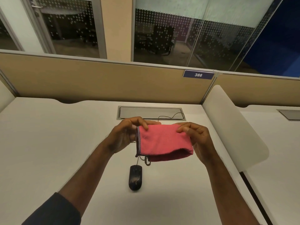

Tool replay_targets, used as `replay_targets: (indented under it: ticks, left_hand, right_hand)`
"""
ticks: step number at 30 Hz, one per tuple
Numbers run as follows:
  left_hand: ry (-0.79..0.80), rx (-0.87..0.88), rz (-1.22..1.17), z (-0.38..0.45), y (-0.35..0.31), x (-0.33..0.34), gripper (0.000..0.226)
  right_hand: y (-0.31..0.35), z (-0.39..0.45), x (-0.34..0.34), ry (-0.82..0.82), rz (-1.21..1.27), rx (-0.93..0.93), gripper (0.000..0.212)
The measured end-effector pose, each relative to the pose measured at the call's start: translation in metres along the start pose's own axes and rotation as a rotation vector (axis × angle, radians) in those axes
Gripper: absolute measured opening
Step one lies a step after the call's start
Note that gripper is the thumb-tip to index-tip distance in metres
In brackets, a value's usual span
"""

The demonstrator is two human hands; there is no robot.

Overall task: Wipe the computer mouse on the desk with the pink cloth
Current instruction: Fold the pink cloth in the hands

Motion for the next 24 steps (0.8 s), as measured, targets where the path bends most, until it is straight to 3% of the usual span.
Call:
replay_targets:
  ticks: [2,9,13,20,24]
  left_hand:
    - [-0.025,-0.020,0.019,-0.001,0.002,-0.004,0.029]
    - [-0.127,-0.170,0.607,0.012,0.006,0.011,0.041]
    - [-0.126,-0.134,0.753,0.019,0.013,0.028,0.037]
    - [-0.228,-0.023,0.778,0.020,0.011,0.033,0.020]
    - [-0.140,-0.001,0.630,0.021,0.009,0.035,0.020]
  right_hand:
    - [0.001,0.000,0.002,0.045,-0.030,0.016,0.009]
    - [0.010,0.002,0.021,0.096,-0.206,-0.019,0.035]
    - [0.014,0.003,0.032,0.051,-0.352,-0.092,0.036]
    - [0.012,0.003,0.033,0.034,-0.325,-0.143,0.034]
    - [0.017,0.005,0.021,0.113,0.032,-0.134,0.022]
Point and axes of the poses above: each hand's wrist, its own z-axis towards the middle knuckle, its own x-axis out of the palm, y = z × x, the point moved 3 cm from there along z, towards the middle knuckle, and after that the axes turned 8 degrees about y, right-handed, at the moved point
